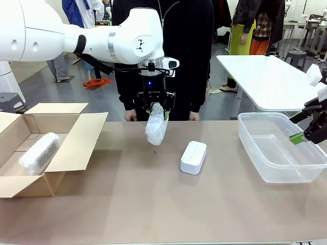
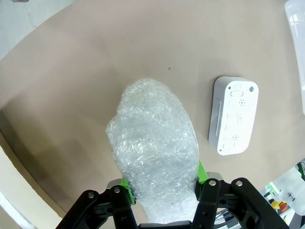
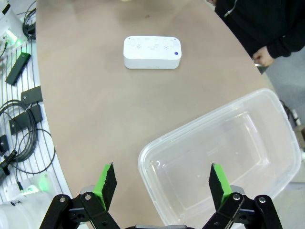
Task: Separate and place wrapped and unwrapped clocks.
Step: If the picked Digital clock is wrapped, place it in the Package Box ; if not, place it in the Organizing box.
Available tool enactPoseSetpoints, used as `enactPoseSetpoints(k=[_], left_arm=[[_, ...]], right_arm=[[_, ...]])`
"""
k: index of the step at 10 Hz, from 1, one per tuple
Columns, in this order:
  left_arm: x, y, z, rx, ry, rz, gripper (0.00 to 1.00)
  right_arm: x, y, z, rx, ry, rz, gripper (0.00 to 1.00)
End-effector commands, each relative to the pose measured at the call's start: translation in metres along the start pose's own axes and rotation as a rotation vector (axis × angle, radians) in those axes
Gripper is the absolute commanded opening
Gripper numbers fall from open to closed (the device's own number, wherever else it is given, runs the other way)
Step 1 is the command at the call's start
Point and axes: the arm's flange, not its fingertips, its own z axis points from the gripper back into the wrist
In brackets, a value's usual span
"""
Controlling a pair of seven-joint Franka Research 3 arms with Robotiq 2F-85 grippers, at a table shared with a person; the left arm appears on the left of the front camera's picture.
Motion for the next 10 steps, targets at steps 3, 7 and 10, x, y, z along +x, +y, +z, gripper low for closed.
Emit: enactPoseSetpoints(k=[3,7,10], left_arm=[[0.000,0.002,0.003,0.011,-0.009,0.001,0.33],[0.000,0.002,0.003,0.011,-0.009,0.001,0.33],[-0.004,0.003,0.010,-0.020,0.016,-0.019,0.53]], right_arm=[[-0.001,-0.002,-0.003,0.016,-0.034,0.008,1.00],[-0.001,-0.002,-0.003,0.016,-0.034,0.008,1.00],[-0.001,-0.002,-0.003,0.016,-0.034,0.008,1.00]])
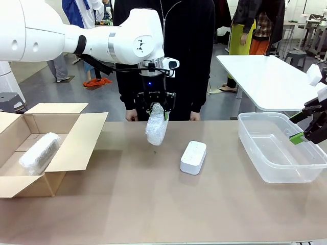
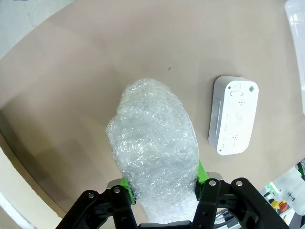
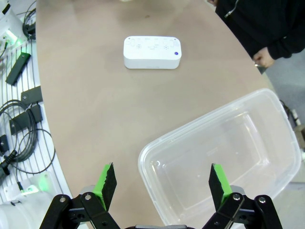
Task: Separate and place wrapped and unwrapped clocks.
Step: If the picked Digital clock is wrapped, place it in the Package Box ; if not, place it in the Organizing box.
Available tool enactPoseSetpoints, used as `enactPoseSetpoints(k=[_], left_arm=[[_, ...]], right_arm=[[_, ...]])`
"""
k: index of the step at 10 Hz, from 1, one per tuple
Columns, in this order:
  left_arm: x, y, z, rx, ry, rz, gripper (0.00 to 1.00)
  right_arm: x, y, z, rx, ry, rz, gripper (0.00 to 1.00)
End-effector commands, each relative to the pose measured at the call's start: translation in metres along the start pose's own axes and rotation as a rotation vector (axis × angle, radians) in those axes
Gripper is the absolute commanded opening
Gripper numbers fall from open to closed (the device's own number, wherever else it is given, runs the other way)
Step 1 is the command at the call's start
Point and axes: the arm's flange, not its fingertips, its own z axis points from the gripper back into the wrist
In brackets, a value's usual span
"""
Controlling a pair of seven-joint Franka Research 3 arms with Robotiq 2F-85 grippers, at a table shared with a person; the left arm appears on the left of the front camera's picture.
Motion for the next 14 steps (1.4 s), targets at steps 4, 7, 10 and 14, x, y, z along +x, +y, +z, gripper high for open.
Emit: enactPoseSetpoints(k=[4,7,10,14], left_arm=[[-0.030,0.041,0.064,-0.028,-0.024,0.021,0.53],[-0.055,0.097,0.095,-0.007,-0.019,0.056,0.53],[-0.101,0.169,0.104,0.027,-0.047,0.058,0.53],[-0.165,0.250,0.099,0.014,0.001,0.112,0.53]], right_arm=[[-0.001,-0.002,-0.003,0.016,-0.034,0.008,1.00],[-0.001,-0.002,-0.003,0.016,-0.034,0.008,1.00],[-0.001,-0.002,-0.003,0.016,-0.034,0.008,1.00],[-0.001,-0.002,-0.003,0.016,-0.034,0.008,1.00]])
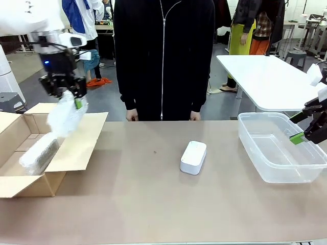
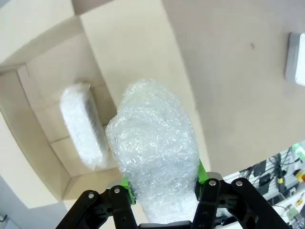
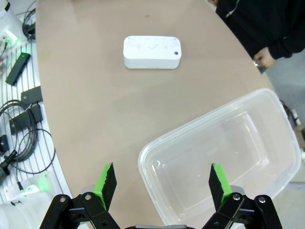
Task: Separate and place wrapped and unwrapped clocks.
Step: If the picked Digital clock is wrapped, place it in the Package Box ; if not, place it in the Organizing box.
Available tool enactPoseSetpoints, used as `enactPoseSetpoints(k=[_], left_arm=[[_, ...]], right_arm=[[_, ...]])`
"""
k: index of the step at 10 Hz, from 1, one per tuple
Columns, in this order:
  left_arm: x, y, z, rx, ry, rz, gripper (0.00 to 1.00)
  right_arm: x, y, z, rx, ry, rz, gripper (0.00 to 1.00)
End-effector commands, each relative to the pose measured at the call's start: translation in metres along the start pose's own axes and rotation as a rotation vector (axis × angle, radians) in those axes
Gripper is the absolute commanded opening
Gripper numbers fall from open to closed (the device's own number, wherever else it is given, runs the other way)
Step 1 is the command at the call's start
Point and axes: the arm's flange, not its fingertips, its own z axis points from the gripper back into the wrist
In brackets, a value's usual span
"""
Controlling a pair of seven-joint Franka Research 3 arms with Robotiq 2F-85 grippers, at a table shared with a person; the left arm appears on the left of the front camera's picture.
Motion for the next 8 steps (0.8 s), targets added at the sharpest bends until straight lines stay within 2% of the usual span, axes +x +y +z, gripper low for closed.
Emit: enactPoseSetpoints(k=[1,5,8], left_arm=[[-0.019,0.028,-0.012,-0.049,-0.019,-0.004,0.53],[-0.023,0.098,-0.045,-0.138,-0.033,-0.074,0.53],[-0.009,0.136,-0.067,-0.139,-0.050,0.010,0.53]], right_arm=[[-0.001,-0.002,-0.003,0.016,-0.034,0.009,1.00],[-0.001,-0.002,-0.003,0.016,-0.034,0.009,1.00],[-0.001,-0.002,-0.003,0.016,-0.034,0.009,1.00]])
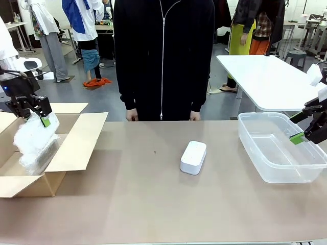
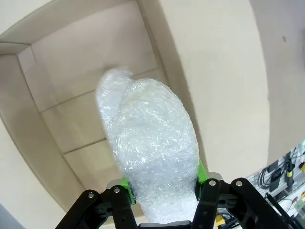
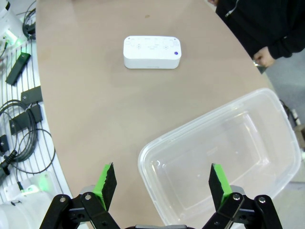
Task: Separate and place wrapped and unwrapped clocks.
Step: If the picked Digital clock is wrapped, place it in the Package Box ; if not, place it in the Organizing box.
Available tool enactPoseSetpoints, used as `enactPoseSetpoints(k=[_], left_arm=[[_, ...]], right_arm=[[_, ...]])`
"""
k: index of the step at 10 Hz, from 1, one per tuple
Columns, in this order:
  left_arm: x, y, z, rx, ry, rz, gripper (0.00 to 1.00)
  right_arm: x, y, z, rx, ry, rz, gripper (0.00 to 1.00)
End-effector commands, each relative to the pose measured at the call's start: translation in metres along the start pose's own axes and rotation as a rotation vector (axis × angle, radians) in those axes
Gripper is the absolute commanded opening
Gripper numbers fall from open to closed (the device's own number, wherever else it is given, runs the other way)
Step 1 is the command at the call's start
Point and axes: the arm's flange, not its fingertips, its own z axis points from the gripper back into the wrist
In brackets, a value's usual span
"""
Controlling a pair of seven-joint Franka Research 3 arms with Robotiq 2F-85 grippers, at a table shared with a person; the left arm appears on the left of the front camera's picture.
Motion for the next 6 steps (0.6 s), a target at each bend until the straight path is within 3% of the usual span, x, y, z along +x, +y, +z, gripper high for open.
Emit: enactPoseSetpoints(k=[1,6], left_arm=[[0.016,0.010,-0.012,-0.052,-0.035,0.008,0.53],[0.030,0.015,-0.033,-0.083,0.007,0.022,0.53]], right_arm=[[-0.001,-0.002,-0.003,0.016,-0.034,0.009,1.00],[-0.001,-0.002,-0.003,0.016,-0.034,0.009,1.00]])
